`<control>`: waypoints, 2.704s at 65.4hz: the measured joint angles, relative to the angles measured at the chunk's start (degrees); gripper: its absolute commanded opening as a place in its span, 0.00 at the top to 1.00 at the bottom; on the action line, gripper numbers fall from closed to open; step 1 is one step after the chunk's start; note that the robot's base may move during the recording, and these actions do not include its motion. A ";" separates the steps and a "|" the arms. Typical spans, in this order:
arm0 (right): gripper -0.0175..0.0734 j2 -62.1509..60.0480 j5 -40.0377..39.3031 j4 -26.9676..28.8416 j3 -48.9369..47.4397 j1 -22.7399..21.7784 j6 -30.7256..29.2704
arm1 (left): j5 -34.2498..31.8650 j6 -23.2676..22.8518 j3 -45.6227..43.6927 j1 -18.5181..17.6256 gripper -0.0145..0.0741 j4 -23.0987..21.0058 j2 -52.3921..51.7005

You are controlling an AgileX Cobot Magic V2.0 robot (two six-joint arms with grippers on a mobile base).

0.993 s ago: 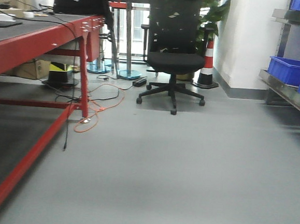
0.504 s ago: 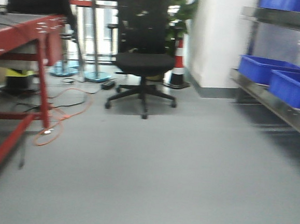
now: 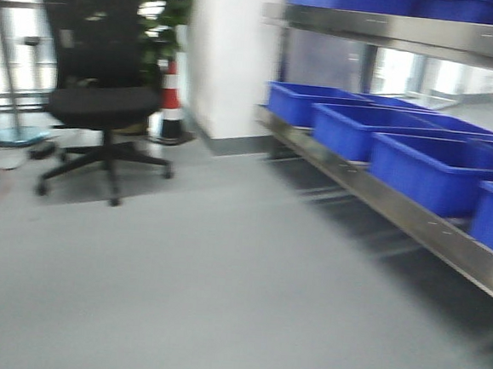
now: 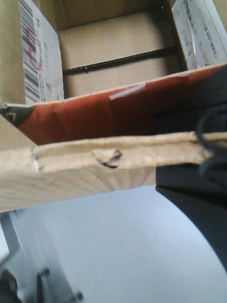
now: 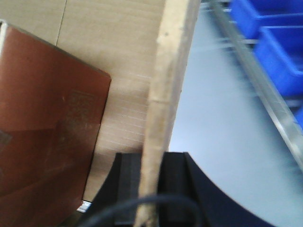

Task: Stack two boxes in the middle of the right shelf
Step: 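Drive the base to the steel shelf rack holding the boxes, then raise the held boxes up to the middle roller shelf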

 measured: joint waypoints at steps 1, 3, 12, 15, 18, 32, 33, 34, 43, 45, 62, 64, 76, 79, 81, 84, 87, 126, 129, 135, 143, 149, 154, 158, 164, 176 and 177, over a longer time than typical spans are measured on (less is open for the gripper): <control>0.97 0.00 0.00 0.00 0.00 0.00 0.00 | 0.00 0.00 0.00 0.00 0.96 0.00 0.00; 0.97 0.00 0.00 0.00 0.00 0.00 0.00 | 0.00 0.00 0.00 0.00 0.96 0.00 0.00; 0.97 0.00 0.00 0.00 0.00 0.00 0.00 | 0.00 0.00 0.00 0.00 0.96 0.00 0.00; 0.97 0.00 -0.03 0.00 0.00 0.00 0.00 | 0.00 0.00 0.00 0.00 0.96 0.00 0.00; 0.97 0.00 -0.03 0.00 0.00 0.00 0.00 | 0.00 0.00 0.00 0.00 0.96 0.00 0.00; 0.97 0.00 -0.03 0.00 0.00 0.00 0.00 | 0.00 0.00 0.00 0.00 0.96 0.00 0.00; 0.97 0.00 -0.03 0.00 0.00 0.00 0.00 | 0.00 0.00 0.00 0.00 0.96 0.00 0.00; 0.97 0.00 -0.03 0.00 0.00 0.00 0.00 | 0.00 0.00 0.00 0.00 0.96 0.00 0.00; 0.97 0.00 -0.13 0.02 0.00 0.00 0.00 | 0.00 0.00 0.00 0.00 0.96 0.00 0.00; 0.97 0.00 -0.13 0.02 0.00 0.00 0.00 | 0.00 0.00 0.00 0.00 0.96 0.00 0.00; 0.97 0.01 -0.15 0.02 0.00 0.00 0.00 | 0.00 0.00 0.00 0.00 0.96 0.05 0.00; 0.97 0.01 -0.26 0.02 0.00 0.00 0.00 | 0.00 0.00 0.00 0.00 0.96 0.05 0.00; 0.97 0.01 -0.40 0.02 0.00 0.00 0.00 | -0.22 0.00 0.00 0.00 0.96 0.05 0.00; 0.97 0.01 -0.43 0.02 0.00 0.00 0.00 | -0.35 0.00 0.00 0.00 0.96 0.05 0.00; 0.97 0.01 -0.43 0.02 0.00 0.00 0.00 | -0.35 0.00 0.00 0.00 0.96 0.05 0.00; 0.97 0.01 -0.43 0.02 0.00 0.00 0.00 | -0.35 0.00 0.00 0.00 0.96 0.05 0.00; 0.97 0.01 -0.43 0.02 0.00 0.00 0.00 | -0.35 0.00 0.00 0.00 0.96 0.05 0.00; 0.97 0.01 -0.43 0.02 0.00 0.00 -0.02 | -0.45 0.00 0.00 0.00 0.96 0.05 0.00; 0.97 0.01 -0.43 0.02 0.00 0.00 -0.02 | -0.45 0.00 0.00 0.00 0.96 0.05 0.00; 0.97 0.01 -0.43 0.02 0.00 0.00 -0.02 | -0.45 0.00 0.00 0.00 0.96 0.05 0.00; 0.97 0.01 -0.43 0.02 0.00 0.00 -0.02 | -0.45 0.00 0.00 0.00 0.96 0.05 0.00; 0.97 0.01 -0.43 0.02 0.00 0.00 -0.02 | -0.45 0.00 0.00 0.00 0.96 0.05 0.00; 0.97 0.01 -0.43 0.02 0.00 0.00 -0.02 | -0.45 0.00 0.00 0.00 0.96 0.05 0.00; 0.97 0.01 -0.43 0.02 0.00 0.00 -0.02 | -0.45 0.00 0.00 0.00 0.96 0.05 0.00; 0.97 0.01 -0.43 0.02 0.00 0.00 -0.02 | -0.45 0.00 0.00 0.00 0.96 0.05 0.00; 0.97 0.01 -0.43 0.02 0.00 0.00 -0.02 | -0.45 0.00 0.00 0.00 0.96 0.15 0.00; 0.97 0.01 -0.43 0.02 0.00 0.00 -0.02 | -0.45 0.00 0.00 0.00 0.96 0.15 0.00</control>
